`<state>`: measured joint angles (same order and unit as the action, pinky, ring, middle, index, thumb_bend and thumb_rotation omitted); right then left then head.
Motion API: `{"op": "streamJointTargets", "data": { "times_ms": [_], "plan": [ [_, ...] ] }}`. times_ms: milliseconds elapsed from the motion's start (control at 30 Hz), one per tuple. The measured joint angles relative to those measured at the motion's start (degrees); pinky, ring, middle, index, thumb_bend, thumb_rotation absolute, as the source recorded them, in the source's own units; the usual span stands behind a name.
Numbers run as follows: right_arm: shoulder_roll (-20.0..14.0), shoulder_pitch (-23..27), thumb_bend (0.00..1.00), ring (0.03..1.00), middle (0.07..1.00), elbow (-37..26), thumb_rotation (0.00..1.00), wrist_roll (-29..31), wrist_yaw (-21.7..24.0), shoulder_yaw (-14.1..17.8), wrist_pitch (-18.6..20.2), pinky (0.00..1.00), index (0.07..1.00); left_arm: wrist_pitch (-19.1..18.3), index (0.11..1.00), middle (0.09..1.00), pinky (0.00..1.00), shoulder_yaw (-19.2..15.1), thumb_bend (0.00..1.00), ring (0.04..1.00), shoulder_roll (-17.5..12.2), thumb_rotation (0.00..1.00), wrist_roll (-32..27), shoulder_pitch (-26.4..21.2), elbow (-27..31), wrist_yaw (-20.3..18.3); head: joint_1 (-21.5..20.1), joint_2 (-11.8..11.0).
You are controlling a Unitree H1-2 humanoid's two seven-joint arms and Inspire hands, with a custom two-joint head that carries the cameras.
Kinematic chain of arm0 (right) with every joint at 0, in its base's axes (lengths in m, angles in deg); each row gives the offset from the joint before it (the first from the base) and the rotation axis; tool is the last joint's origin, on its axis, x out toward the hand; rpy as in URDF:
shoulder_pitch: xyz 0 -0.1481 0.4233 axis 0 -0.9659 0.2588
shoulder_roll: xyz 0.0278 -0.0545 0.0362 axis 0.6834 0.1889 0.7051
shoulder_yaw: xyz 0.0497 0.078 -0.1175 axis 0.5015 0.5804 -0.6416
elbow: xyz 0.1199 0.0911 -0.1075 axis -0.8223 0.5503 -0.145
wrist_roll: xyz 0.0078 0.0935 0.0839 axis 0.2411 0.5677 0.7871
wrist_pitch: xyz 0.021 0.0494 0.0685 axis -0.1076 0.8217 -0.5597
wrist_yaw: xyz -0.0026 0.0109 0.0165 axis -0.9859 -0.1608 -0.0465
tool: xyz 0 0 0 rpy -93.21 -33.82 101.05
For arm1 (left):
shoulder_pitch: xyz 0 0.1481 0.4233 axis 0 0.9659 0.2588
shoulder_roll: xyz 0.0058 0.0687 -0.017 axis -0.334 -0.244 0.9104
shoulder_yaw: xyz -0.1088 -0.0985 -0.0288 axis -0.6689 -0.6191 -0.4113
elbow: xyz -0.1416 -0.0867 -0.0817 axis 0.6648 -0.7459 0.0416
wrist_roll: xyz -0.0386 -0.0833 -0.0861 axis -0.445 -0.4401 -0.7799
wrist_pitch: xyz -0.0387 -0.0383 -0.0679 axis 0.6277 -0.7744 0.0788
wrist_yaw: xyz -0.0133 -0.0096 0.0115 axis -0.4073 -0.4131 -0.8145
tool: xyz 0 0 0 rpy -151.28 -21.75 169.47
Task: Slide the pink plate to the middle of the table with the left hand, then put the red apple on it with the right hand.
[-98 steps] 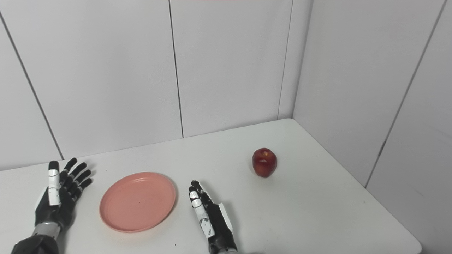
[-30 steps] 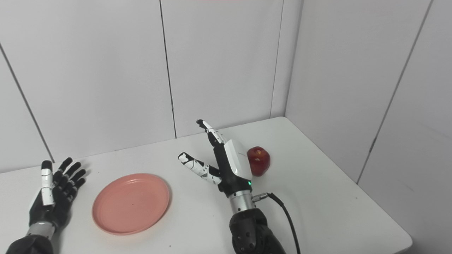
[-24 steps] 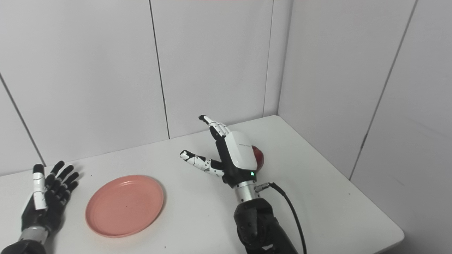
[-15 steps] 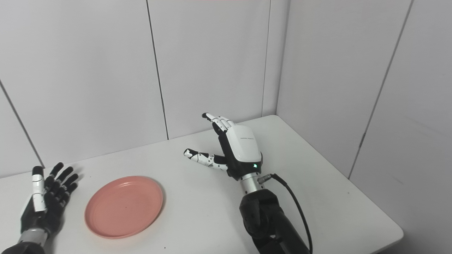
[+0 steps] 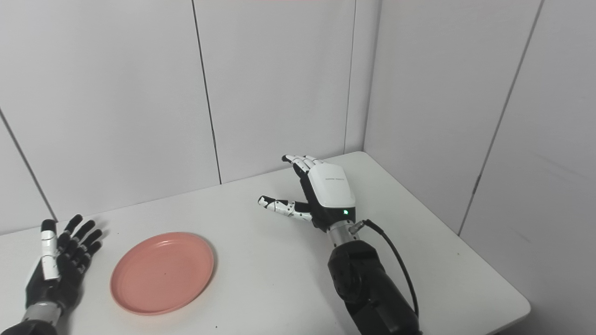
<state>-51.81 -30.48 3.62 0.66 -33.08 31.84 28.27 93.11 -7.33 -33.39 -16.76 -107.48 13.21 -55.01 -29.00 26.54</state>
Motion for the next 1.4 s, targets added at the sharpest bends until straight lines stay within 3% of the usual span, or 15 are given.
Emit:
{"op": "streamJointTargets", "data": {
  "times_ms": [667,833,1400],
  "plan": [
    [-3.8,1.7,0.79,0.79,0.79,8.2,1.0,-1.1,0.0,-0.4,1.3,0.75,0.77,-0.8,0.929,0.921,0.95,0.3,0.7,0.904,0.0,1.0,0.0,0.2,0.5,0.0,0.3,0.1],
    [-3.9,1.7,0.79,0.795,0.792,9.7,1.0,-1.1,0.5,-0.6,3.1,0.75,0.78,-0.9,0.926,0.924,0.94,0.3,0.69,0.903,0.0,1.0,0.0,0.4,1.1,0.0,0.4,0.2],
    [-4.8,2.7,0.78,0.782,0.792,18.1,1.0,0.3,0.4,-1.8,3.5,0.73,0.787,-1.3,0.927,0.921,0.94,0.5,0.7,0.906,0.0,1.0,0.0,0.7,1.5,0.0,1.1,0.1]
  ]
}}
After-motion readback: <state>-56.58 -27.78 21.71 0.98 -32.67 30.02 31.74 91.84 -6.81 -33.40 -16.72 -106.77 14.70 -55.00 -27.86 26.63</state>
